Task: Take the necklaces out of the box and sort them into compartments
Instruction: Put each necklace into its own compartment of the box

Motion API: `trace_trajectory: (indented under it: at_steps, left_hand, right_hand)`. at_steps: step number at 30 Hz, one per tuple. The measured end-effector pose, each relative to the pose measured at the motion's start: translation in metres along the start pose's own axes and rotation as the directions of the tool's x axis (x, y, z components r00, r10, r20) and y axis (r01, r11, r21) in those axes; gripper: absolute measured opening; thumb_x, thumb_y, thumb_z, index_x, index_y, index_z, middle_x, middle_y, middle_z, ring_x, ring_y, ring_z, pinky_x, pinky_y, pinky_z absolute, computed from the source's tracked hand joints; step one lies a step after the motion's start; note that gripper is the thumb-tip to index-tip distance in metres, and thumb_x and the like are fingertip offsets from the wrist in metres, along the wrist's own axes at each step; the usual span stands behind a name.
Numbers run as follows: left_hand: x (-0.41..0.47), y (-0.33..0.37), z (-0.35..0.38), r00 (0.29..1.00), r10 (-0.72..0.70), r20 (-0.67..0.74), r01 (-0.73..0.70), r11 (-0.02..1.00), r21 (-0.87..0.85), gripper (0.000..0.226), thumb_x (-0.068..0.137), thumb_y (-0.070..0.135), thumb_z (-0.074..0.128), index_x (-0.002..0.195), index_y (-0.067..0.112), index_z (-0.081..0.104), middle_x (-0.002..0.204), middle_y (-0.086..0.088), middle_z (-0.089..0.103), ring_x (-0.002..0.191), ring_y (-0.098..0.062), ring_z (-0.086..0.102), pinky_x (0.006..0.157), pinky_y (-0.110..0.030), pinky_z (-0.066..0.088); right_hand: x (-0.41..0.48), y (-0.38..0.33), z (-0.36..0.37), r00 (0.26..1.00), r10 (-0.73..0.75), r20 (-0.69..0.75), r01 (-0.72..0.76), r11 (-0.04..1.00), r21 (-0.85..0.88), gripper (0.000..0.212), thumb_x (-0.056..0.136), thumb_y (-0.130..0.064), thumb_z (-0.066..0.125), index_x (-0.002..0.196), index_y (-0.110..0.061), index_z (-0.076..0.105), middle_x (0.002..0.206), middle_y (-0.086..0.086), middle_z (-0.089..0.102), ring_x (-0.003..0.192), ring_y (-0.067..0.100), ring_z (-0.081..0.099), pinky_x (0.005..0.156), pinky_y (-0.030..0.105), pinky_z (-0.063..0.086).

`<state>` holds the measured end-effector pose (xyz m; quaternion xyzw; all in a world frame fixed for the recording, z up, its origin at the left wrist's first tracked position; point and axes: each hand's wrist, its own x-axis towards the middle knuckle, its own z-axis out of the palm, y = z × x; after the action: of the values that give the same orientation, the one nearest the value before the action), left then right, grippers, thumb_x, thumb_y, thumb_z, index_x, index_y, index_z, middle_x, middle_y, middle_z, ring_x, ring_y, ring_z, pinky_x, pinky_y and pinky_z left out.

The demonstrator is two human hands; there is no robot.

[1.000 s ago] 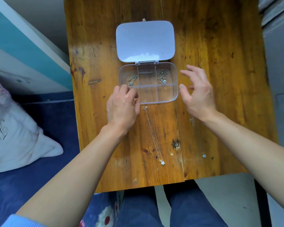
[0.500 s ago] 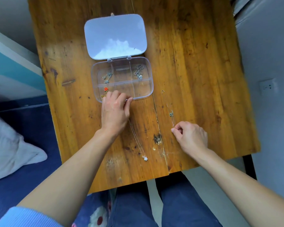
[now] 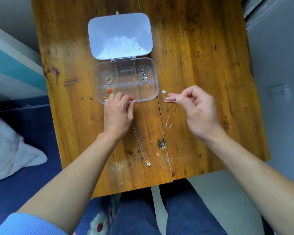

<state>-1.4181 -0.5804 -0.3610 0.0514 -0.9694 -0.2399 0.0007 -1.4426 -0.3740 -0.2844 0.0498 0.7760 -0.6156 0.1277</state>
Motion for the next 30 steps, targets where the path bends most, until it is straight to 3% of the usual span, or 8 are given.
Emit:
trace_trajectory:
  at_steps: [3,6,9,11,14,18,26,30]
  left_hand:
    - [0.002,0.0,-0.002,0.999,-0.009,0.035,0.009,1.0,-0.004,0.023,0.094,0.025,0.054,0.092,0.008,0.069,0.089,-0.011,0.063,0.089,-0.031,0.052,0.078,-0.033,0.033]
    - [0.005,-0.002,-0.006,0.997,-0.002,0.073,0.004,1.0,-0.03,0.022,0.094,0.025,0.056,0.092,0.008,0.069,0.089,-0.01,0.064,0.089,-0.03,0.053,0.08,-0.037,0.039]
    - [0.006,-0.005,-0.014,0.997,0.025,0.067,-0.021,0.998,-0.064,0.017,0.091,0.02,0.058,0.088,0.008,0.069,0.084,-0.01,0.064,0.084,-0.03,0.054,0.078,-0.037,0.041]
    - [0.007,-0.008,-0.02,0.999,0.032,0.042,-0.03,0.999,-0.04,0.015,0.09,0.019,0.06,0.085,0.008,0.069,0.083,-0.01,0.064,0.084,-0.03,0.054,0.075,-0.035,0.039]
    - [0.007,-0.02,-0.027,1.0,0.02,0.007,-0.02,1.0,0.02,0.015,0.088,0.021,0.063,0.084,0.009,0.07,0.085,-0.009,0.065,0.086,-0.031,0.055,0.074,-0.033,0.036]
    - [0.005,-0.03,-0.028,0.999,0.032,0.026,-0.033,0.999,0.024,0.019,0.089,0.024,0.061,0.085,0.009,0.071,0.082,-0.01,0.065,0.083,-0.031,0.056,0.078,-0.036,0.039]
    - [0.005,-0.031,-0.03,0.999,0.047,0.026,-0.047,0.999,-0.024,0.015,0.09,0.02,0.064,0.084,0.009,0.071,0.079,-0.008,0.064,0.08,-0.028,0.057,0.081,-0.036,0.041]
    - [0.004,-0.032,-0.028,0.999,0.046,0.016,-0.045,0.998,-0.036,0.014,0.089,0.019,0.064,0.082,0.008,0.07,0.078,-0.008,0.063,0.078,-0.029,0.057,0.08,-0.037,0.041]
  right_hand:
    - [0.019,-0.016,0.012,0.997,0.053,-0.051,-0.037,0.963,0.266,0.008,0.083,-0.009,0.053,0.075,-0.011,0.053,0.064,0.003,0.069,0.077,0.028,0.073,0.078,0.035,0.056]
    - [0.034,-0.029,0.023,0.99,0.036,-0.139,-0.01,0.983,0.182,0.01,0.079,-0.021,0.056,0.072,-0.014,0.057,0.07,0.008,0.065,0.075,0.022,0.068,0.071,0.031,0.051]
    - [0.045,-0.039,0.034,0.987,0.036,-0.157,-0.023,0.996,0.084,0.014,0.076,-0.029,0.056,0.074,-0.018,0.064,0.088,0.005,0.068,0.084,0.019,0.063,0.076,0.04,0.05]
    - [0.051,-0.047,0.04,0.991,0.042,-0.13,-0.022,0.988,0.151,0.013,0.079,-0.022,0.053,0.073,-0.017,0.063,0.096,0.006,0.072,0.093,0.024,0.068,0.078,0.036,0.051]
    - [0.058,-0.059,0.047,0.991,0.081,-0.108,-0.045,0.953,0.3,0.016,0.087,-0.013,0.047,0.075,-0.013,0.058,0.079,0.013,0.074,0.082,0.027,0.071,0.072,0.028,0.051]
    - [0.069,-0.062,0.056,0.959,0.265,-0.102,-0.18,0.847,0.501,0.017,0.094,-0.01,0.045,0.078,-0.01,0.051,0.056,0.001,0.061,0.063,0.022,0.066,0.072,0.034,0.055]
    - [0.078,-0.024,0.069,0.77,0.634,-0.071,-0.415,0.582,0.699,0.017,0.094,-0.01,0.05,0.077,-0.008,0.05,0.057,0.003,0.051,0.049,0.016,0.058,0.064,0.033,0.053]
    - [0.075,-0.015,0.068,0.783,0.606,-0.139,-0.428,0.688,0.587,0.011,0.093,-0.007,0.052,0.083,-0.006,0.055,0.068,0.007,0.061,0.065,0.023,0.07,0.073,0.037,0.059]
